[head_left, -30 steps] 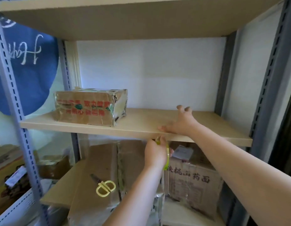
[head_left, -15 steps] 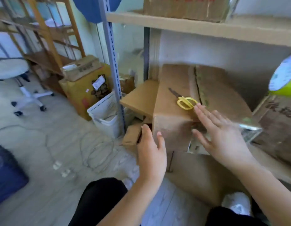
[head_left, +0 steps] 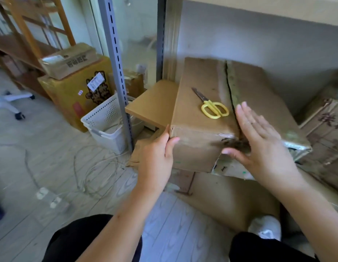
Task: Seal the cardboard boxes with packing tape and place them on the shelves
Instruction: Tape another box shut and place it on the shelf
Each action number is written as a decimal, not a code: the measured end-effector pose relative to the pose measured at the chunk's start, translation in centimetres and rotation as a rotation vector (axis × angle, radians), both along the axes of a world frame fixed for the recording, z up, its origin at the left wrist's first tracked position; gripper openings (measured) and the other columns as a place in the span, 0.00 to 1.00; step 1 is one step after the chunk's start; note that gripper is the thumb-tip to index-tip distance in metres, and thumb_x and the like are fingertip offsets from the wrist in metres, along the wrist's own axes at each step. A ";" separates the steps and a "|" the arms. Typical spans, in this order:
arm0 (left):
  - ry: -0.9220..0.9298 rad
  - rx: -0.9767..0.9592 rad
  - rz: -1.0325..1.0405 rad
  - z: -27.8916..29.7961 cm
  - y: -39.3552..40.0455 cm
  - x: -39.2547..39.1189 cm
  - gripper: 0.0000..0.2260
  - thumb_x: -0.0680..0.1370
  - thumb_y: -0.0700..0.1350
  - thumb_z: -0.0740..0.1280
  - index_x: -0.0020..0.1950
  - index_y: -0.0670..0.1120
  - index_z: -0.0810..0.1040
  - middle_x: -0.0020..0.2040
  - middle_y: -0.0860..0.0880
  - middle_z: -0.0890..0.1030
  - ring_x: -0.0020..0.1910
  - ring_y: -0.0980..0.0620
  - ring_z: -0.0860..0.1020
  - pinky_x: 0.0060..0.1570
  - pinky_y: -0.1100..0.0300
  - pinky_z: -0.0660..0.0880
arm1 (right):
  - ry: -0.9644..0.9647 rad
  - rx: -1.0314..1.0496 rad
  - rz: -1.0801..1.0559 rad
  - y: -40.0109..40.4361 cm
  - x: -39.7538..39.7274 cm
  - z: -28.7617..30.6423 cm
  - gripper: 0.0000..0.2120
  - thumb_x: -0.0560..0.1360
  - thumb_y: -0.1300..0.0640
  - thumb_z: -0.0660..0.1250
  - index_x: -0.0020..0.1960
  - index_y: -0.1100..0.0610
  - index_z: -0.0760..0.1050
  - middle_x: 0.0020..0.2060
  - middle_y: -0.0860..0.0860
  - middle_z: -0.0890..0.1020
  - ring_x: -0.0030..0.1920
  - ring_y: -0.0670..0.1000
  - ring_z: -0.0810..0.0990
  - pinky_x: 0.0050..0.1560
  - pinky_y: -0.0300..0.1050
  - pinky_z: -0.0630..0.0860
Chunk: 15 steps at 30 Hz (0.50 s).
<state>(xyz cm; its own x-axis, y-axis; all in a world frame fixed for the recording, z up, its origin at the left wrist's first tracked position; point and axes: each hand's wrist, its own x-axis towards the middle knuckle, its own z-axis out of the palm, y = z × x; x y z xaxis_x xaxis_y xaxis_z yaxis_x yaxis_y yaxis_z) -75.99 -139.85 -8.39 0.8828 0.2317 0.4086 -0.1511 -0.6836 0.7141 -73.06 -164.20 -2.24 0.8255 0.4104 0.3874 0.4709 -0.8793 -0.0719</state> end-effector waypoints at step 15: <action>0.173 -0.233 0.022 0.6 -2.9 0.8 0.27 0.74 0.64 0.61 0.57 0.41 0.74 0.55 0.42 0.82 0.55 0.41 0.79 0.51 0.49 0.76 | 0.385 0.602 -0.546 -6.6 -1.6 -2.6 0.16 0.73 0.49 0.74 0.39 0.54 0.69 0.31 0.42 0.71 0.31 0.39 0.69 0.29 0.26 0.67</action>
<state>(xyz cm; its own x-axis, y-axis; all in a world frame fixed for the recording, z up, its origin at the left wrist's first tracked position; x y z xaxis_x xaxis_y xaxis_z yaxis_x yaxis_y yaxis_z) -75.20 -142.77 -7.77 0.9286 0.3213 0.1857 -0.0005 -0.4994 0.8664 -74.68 -170.84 -4.89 0.9633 -0.2601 0.0665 -0.1532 -0.7361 -0.6593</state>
